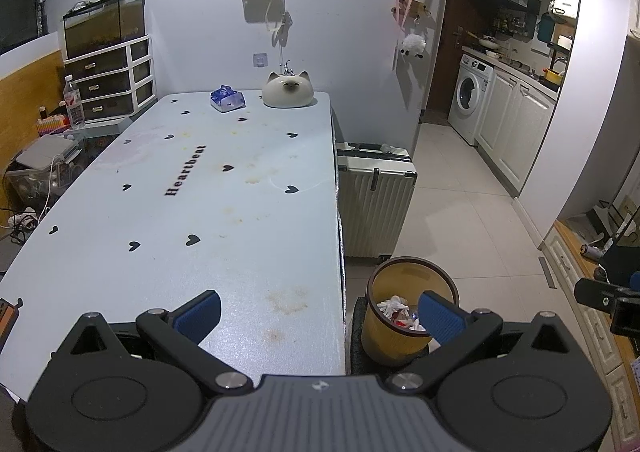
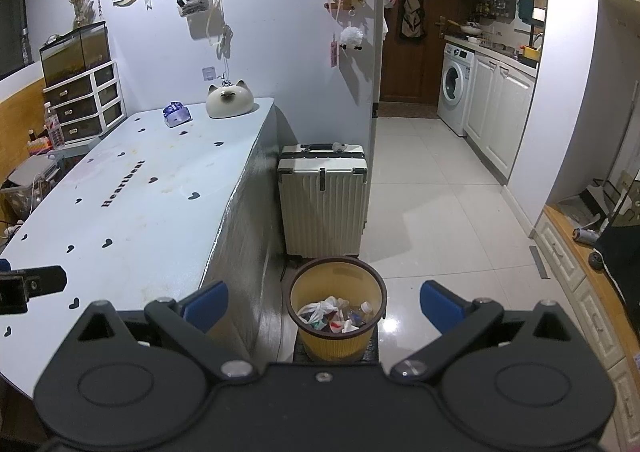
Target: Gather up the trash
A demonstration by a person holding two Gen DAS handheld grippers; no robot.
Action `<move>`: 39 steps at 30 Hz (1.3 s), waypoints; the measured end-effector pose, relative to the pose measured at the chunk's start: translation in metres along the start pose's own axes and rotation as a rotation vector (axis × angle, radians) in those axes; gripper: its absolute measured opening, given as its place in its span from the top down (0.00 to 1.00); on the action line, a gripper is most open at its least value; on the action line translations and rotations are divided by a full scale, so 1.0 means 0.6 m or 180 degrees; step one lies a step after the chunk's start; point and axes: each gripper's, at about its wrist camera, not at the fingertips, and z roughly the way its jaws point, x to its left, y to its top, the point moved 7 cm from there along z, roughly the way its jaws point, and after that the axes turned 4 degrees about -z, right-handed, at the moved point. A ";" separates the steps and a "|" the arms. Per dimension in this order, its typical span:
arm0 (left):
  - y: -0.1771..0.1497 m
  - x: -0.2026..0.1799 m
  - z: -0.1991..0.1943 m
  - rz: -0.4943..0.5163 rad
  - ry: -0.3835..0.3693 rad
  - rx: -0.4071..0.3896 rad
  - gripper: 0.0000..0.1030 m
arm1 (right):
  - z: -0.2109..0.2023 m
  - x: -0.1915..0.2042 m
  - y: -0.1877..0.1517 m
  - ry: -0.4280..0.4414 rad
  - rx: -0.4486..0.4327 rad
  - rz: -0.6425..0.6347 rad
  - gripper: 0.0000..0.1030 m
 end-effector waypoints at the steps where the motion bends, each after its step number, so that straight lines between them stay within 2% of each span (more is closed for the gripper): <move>1: 0.000 0.000 0.000 0.0000 0.0002 -0.0001 0.00 | 0.000 0.000 0.000 -0.0001 -0.0001 -0.0001 0.00; 39: 0.006 -0.004 0.001 0.0015 -0.0002 0.0002 0.00 | 0.002 -0.001 0.000 0.0007 0.0005 0.0007 0.00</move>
